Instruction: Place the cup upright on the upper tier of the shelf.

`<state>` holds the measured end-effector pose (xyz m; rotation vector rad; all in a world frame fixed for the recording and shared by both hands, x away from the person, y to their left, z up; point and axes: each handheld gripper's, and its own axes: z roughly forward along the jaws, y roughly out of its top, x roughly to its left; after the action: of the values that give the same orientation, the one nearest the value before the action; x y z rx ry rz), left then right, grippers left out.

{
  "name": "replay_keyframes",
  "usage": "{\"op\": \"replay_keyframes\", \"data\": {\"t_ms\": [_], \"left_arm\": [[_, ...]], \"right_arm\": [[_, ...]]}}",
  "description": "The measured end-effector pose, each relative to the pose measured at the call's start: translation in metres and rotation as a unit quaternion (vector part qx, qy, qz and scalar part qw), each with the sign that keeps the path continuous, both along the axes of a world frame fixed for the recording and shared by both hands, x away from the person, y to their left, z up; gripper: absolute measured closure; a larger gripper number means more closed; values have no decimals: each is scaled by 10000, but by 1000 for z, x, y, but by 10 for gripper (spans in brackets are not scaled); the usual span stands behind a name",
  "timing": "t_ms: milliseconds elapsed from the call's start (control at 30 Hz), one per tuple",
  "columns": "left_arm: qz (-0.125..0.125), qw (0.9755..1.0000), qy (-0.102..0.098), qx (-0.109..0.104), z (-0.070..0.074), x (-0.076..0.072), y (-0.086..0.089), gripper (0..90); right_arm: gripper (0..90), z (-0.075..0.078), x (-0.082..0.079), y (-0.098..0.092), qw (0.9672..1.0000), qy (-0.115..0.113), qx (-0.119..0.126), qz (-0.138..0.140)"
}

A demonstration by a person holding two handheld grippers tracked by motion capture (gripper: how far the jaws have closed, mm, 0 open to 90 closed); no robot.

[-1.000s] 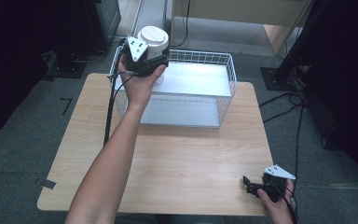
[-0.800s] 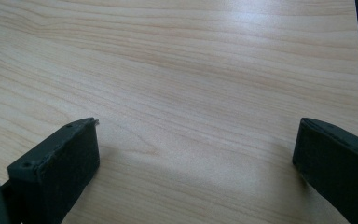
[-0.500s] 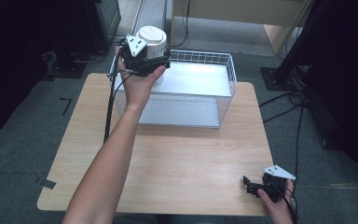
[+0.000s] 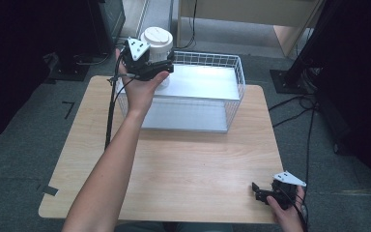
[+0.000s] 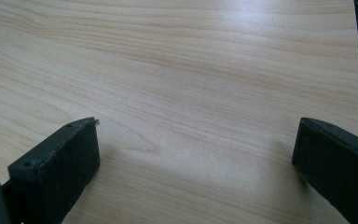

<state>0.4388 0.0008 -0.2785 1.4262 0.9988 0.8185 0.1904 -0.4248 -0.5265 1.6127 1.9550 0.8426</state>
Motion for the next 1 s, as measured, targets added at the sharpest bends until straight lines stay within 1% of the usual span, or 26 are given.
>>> {"op": "replay_keyframes", "data": {"t_ms": [67, 167, 200, 333, 367, 467, 633, 833, 933, 1000], "left_arm": [[-18, 10000, -42, 1, 1, -2, 0, 0], [-65, 9999, -101, 71, 1, -6, -1, 0], [-146, 9998, -156, 57, 1, -11, 0, 0], [-240, 9996, -177, -7, -2, -16, 2, 0], [-294, 9994, -191, -6, -3, -19, 5, 0], [-337, 9992, -200, 18, -5, -23, 7, 0], [-358, 9991, -202, 78, -8, -30, 11, 0], [-372, 9990, -230, -2, -14, -42, 19, 0], [-363, 9991, -232, -2, -21, -52, 27, 0], [-351, 9991, -227, -23, -23, -55, 30, 0]], "right_arm": [[4, 0, 0, 0, 10000, -2, -1, 2], [4, 0, 0, 0, 10000, -1, -1, 1], [4, 0, 0, 0, 10000, -1, 2, -2], [5, 0, 0, 0, 10000, -8, -5, 6], [5, 0, 0, 0, 10000, -7, -6, 7], [5, 0, 0, 0, 10000, -7, -6, 6], [5, 0, 0, 0, 10000, -7, -5, 6], [5, 0, 0, 0, 10000, -8, -9, 11], [5, 0, 0, 0, 10000, -5, -7, 9], [6, 0, 0, 0, 10000, -5, -9, 13]]}}
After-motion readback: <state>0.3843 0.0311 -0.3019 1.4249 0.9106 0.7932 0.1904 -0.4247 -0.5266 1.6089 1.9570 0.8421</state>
